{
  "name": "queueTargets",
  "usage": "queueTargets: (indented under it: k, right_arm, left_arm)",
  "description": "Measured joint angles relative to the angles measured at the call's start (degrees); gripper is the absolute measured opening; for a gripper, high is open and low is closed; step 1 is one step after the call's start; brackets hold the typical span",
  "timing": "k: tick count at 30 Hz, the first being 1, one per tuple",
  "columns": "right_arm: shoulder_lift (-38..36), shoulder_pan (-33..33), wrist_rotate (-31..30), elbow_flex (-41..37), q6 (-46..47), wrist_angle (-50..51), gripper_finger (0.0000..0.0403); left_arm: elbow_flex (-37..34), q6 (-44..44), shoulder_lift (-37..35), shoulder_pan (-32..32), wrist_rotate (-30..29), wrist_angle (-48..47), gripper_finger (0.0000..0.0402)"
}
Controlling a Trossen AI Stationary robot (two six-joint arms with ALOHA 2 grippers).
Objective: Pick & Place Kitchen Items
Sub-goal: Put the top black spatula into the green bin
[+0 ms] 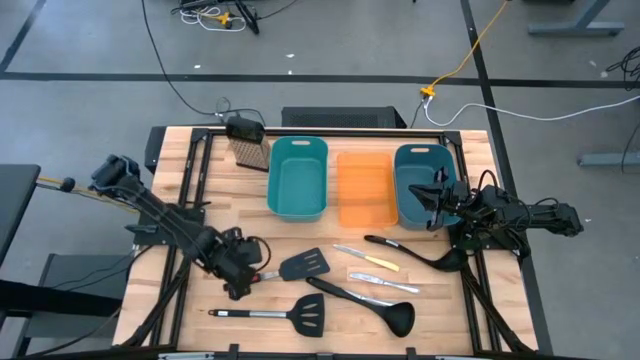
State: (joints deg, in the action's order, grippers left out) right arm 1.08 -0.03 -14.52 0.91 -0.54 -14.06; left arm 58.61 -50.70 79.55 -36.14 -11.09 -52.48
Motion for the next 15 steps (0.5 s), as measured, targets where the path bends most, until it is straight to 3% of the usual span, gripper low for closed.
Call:
queueTargets:
  k: [8, 15]
  right_arm:
    - [0.02, 0.0, -0.02, 0.0, -0.09, 0.0, 0.0032]
    - [0.01, 0.02, 0.0, 0.0, 1.6, 0.2, 0.0032]
  left_arm:
    - [-7.23, -9.75, 0.01, -3.13, 0.02, 6.13, 0.0297]
    - [-12.17, -9.05, 1.15, -4.24, 0.31, 14.26, 0.0297]
